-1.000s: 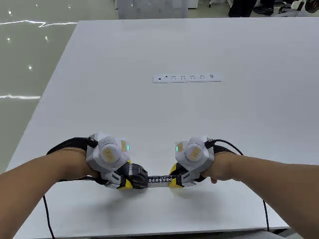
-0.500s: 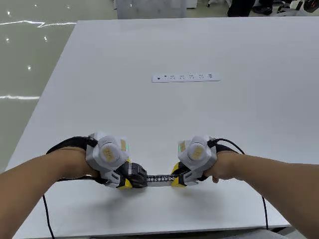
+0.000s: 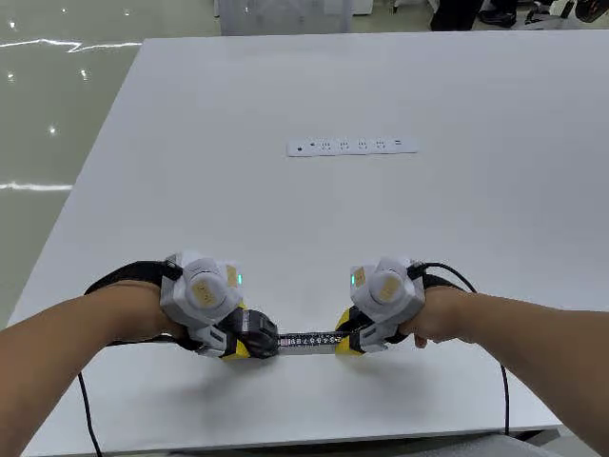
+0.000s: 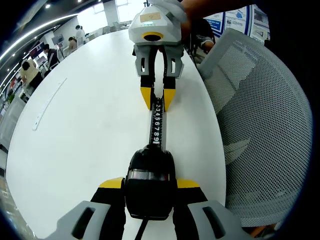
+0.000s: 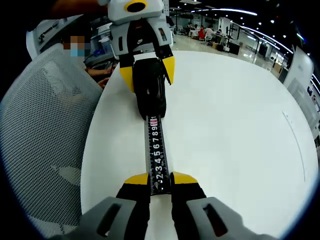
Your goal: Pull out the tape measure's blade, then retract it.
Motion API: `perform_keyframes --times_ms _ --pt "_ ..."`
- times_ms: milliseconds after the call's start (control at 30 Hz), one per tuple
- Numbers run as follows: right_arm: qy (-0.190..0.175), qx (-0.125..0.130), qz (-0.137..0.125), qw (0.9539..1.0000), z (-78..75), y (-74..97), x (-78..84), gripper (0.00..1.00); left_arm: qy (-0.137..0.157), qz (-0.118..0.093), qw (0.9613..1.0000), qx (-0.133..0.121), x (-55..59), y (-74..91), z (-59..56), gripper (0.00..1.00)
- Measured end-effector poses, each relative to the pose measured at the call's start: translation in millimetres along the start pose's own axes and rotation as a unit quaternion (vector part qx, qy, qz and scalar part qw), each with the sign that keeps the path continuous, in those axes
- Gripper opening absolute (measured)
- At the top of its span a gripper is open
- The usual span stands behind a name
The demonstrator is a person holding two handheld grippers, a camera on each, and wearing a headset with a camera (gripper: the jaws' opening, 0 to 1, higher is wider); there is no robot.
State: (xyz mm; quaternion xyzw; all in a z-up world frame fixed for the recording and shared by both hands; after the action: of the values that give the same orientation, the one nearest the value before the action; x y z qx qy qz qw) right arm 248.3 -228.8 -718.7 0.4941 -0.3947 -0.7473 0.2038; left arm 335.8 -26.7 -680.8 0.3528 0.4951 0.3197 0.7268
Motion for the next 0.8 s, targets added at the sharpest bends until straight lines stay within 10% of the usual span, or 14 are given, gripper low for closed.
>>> perform_keyframes --times_ms 800 --pt "-0.002 0.004 -0.002 1.0 1.2 9.6 13.5 0.13 0.001 0.004 1.0 -0.002 0.1 0.7 0.1 0.33"
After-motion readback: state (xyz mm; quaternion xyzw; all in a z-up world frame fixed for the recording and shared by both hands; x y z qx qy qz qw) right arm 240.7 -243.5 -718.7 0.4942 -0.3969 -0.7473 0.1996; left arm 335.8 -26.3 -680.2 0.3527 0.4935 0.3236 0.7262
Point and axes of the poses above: the centre of the closed fingertips' face, and the gripper's own axes: y roughly backward along the fingers, z roughly to its left, x roughly out of its underside, the point moved 10 cm from there along y, roughly backward along the fingers, and after that the axes turned 12 degrees about -x, right-handed, at the moved point
